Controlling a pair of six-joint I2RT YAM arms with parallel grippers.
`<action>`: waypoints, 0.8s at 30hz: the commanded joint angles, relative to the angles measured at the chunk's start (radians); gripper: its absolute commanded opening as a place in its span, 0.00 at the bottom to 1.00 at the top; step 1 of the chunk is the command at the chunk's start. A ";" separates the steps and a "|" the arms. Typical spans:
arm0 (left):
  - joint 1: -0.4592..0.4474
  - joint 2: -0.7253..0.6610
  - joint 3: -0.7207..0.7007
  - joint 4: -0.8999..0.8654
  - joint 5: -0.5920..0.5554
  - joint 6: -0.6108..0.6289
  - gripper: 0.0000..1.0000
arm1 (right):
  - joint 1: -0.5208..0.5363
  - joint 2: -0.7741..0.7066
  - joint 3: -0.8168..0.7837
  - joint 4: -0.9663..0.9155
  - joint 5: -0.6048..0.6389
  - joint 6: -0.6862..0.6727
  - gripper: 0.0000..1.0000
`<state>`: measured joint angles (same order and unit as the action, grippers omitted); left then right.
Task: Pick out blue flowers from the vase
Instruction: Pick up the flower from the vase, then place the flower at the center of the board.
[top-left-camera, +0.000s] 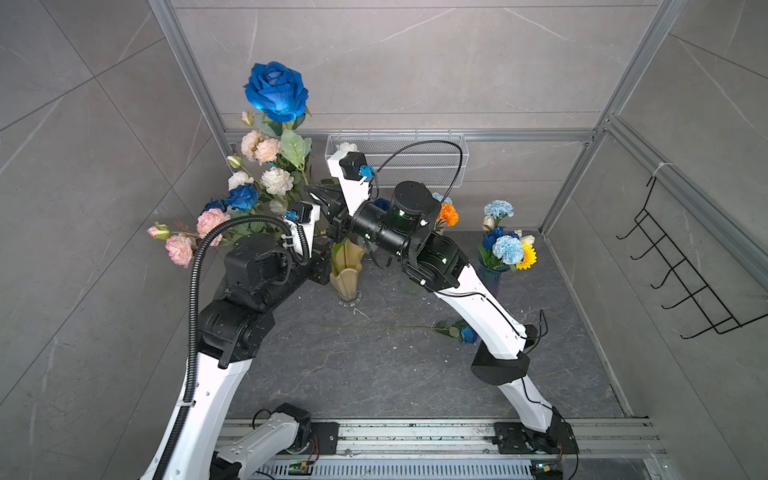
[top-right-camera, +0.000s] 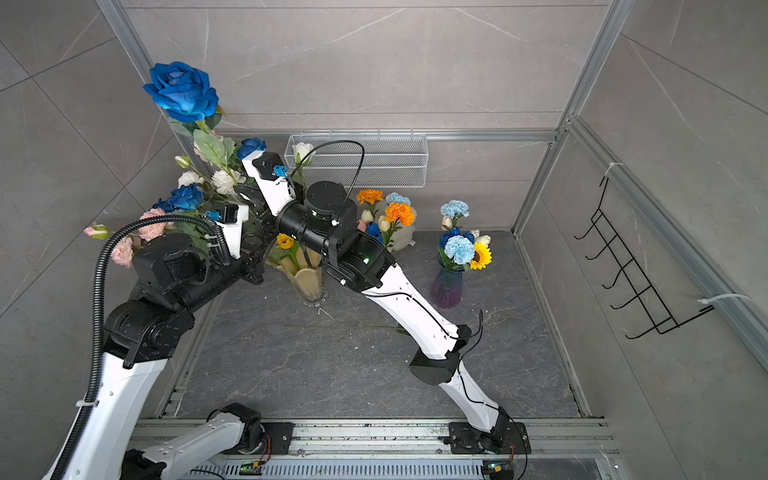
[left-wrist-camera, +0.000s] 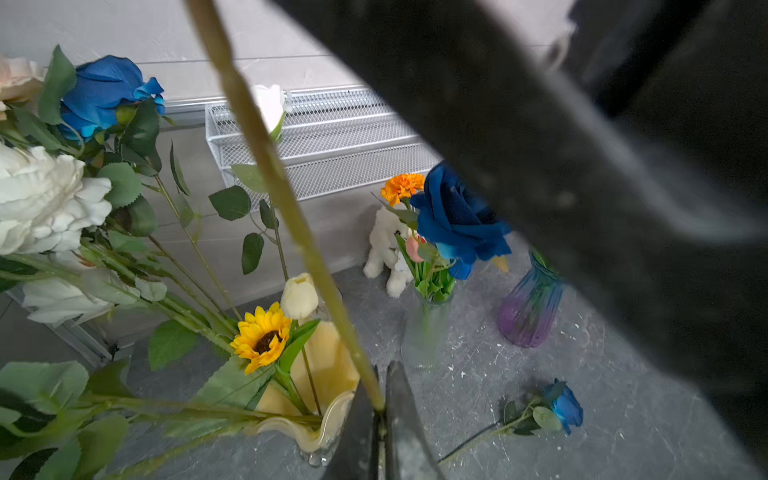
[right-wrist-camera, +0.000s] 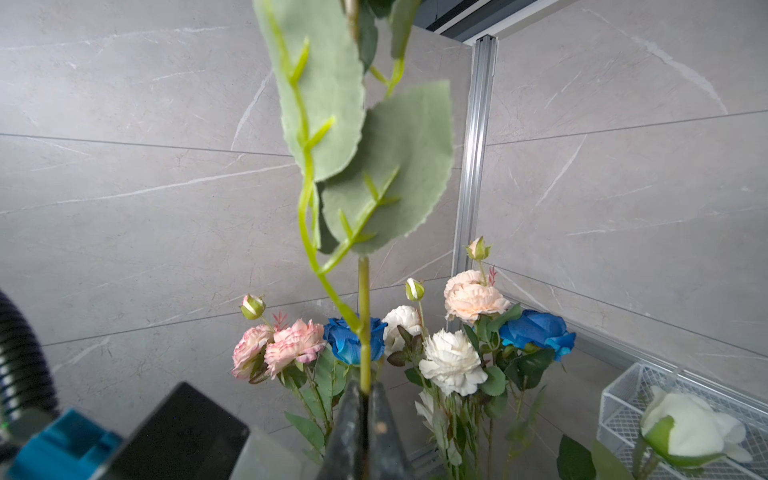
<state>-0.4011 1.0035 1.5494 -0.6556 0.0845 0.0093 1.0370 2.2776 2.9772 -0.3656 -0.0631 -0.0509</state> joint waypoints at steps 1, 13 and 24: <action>-0.012 -0.045 0.056 -0.047 0.061 0.073 0.00 | 0.003 -0.027 0.006 -0.100 0.046 0.008 0.00; -0.011 -0.104 -0.004 -0.197 -0.052 0.219 0.00 | 0.003 -0.225 -0.060 -0.335 0.242 -0.175 0.80; -0.046 -0.114 -0.099 -0.211 -0.177 0.371 0.00 | -0.008 -0.880 -0.754 -0.196 0.679 -0.310 0.89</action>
<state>-0.4290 0.8913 1.4647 -0.8593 -0.0296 0.3042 1.0325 1.5063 2.2536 -0.5789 0.4171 -0.3141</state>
